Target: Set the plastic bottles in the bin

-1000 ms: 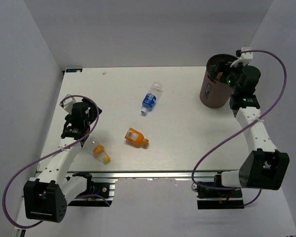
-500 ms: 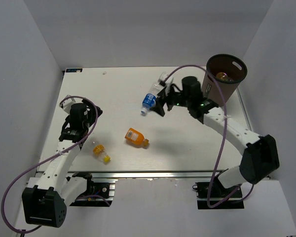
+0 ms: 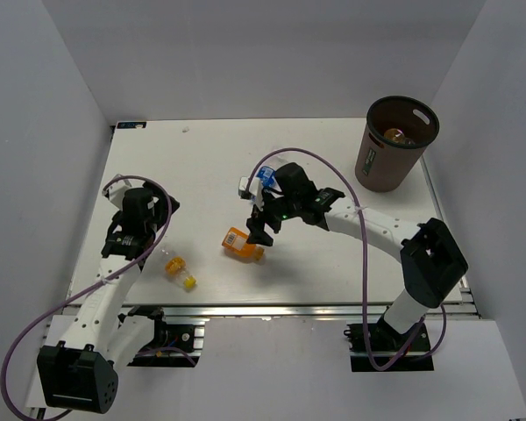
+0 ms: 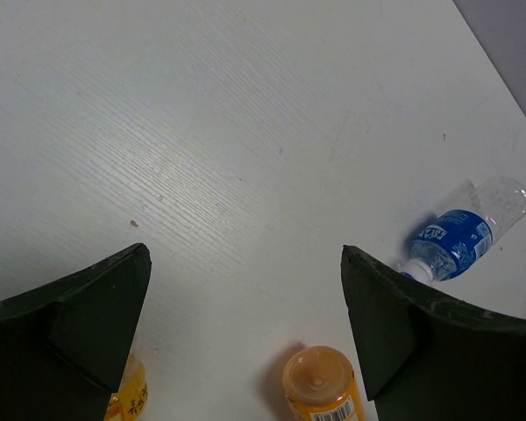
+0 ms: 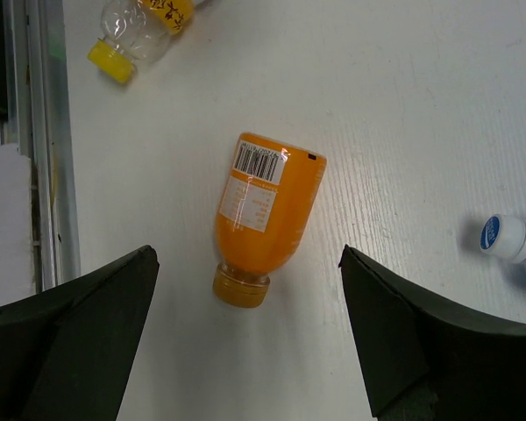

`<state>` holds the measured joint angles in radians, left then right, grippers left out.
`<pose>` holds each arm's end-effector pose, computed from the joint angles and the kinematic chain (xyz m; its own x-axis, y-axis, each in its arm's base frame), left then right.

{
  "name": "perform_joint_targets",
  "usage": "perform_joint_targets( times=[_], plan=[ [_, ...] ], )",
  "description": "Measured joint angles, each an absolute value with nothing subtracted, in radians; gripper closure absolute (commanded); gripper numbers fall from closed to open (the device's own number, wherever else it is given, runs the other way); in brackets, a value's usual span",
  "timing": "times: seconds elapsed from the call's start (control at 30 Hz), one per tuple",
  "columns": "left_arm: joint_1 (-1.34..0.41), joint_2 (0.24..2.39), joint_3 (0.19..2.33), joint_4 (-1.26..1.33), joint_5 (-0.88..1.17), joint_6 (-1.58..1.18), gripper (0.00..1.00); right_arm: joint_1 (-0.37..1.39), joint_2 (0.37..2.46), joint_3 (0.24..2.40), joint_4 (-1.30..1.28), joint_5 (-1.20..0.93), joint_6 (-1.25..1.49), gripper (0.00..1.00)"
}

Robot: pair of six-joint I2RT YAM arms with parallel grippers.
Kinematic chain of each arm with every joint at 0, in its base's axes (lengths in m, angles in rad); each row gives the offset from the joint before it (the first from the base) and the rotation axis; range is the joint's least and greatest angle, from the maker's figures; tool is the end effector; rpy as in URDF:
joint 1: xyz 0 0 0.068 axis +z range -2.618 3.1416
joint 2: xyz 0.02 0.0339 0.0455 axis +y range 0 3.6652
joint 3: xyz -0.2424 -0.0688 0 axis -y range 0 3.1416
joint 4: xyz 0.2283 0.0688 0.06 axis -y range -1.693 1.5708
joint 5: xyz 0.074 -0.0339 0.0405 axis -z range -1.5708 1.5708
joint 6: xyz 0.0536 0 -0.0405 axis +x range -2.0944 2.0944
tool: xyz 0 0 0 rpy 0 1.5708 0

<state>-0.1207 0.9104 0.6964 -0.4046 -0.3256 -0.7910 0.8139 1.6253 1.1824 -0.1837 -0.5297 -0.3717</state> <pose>0.2093 -0.0081 0.2427 -0.3019 -0.6420 -0.7047 -0.5110 0.7331 -0.4489 0.2293 0.2822 0.2414 -0.0452 -0.5043 -0.8623 -0.9926 0.1201 -0.0181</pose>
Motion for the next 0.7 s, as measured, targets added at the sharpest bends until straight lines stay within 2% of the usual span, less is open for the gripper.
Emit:
perform_joint_targets(
  times=[0.27,0.7],
  plan=[
    [-0.121,0.905,0.695,-0.427,-0.333,-0.799,0.02,0.870,1.674,1.174,-0.100,-0.469,-0.367,0.11],
    [-0.121,0.902,0.680,-0.476,-0.376,-0.812,0.02,0.985,1.807,1.021,0.230,-0.188,-0.352,0.11]
  ],
)
